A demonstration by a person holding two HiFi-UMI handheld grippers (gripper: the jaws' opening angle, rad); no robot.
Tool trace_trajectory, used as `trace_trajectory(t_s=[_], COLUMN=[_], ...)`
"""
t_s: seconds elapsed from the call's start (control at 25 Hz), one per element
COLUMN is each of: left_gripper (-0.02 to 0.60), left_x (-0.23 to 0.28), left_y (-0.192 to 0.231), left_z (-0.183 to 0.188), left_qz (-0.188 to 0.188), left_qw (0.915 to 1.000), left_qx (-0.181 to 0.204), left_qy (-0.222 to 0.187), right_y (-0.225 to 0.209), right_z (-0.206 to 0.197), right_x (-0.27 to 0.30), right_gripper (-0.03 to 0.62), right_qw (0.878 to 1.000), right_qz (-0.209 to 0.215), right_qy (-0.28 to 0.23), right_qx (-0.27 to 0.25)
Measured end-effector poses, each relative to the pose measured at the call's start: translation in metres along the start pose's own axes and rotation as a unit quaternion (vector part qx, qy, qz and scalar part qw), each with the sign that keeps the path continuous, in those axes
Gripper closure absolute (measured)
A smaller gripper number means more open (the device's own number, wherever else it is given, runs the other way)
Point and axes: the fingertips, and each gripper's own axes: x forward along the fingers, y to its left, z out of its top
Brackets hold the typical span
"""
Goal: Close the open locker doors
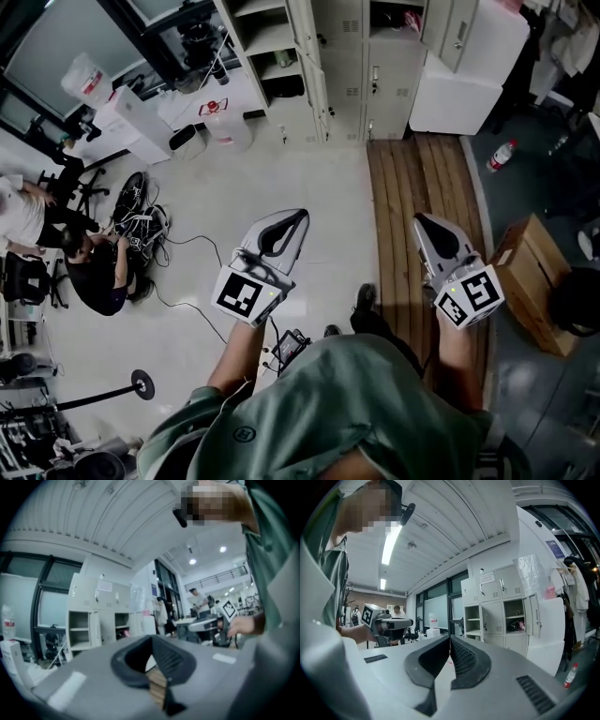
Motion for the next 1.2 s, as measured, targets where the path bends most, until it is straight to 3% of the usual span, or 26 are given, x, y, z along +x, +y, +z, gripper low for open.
trace_trajectory(t_s=[0.68,1.2], left_gripper=[0.583,0.583], left_x=[0.145,0.188], left_y=[0.081,0.130], left_z=[-0.010,-0.018], left_qz=[0.055,0.065], left_qw=[0.9984,0.9976], left_qx=[0.005,0.010], left_qy=[0.006,0.020], right_y=[-0.142,-0.184], right_z=[0.012,0.015], right_x=[0.108,0.165], right_gripper=[0.589,0.589], right_qw=[0.998,0.997], right_qz=[0.060,0.071], right_qy=[-0.001,-0.005], right_qx=[-0.001,0.009])
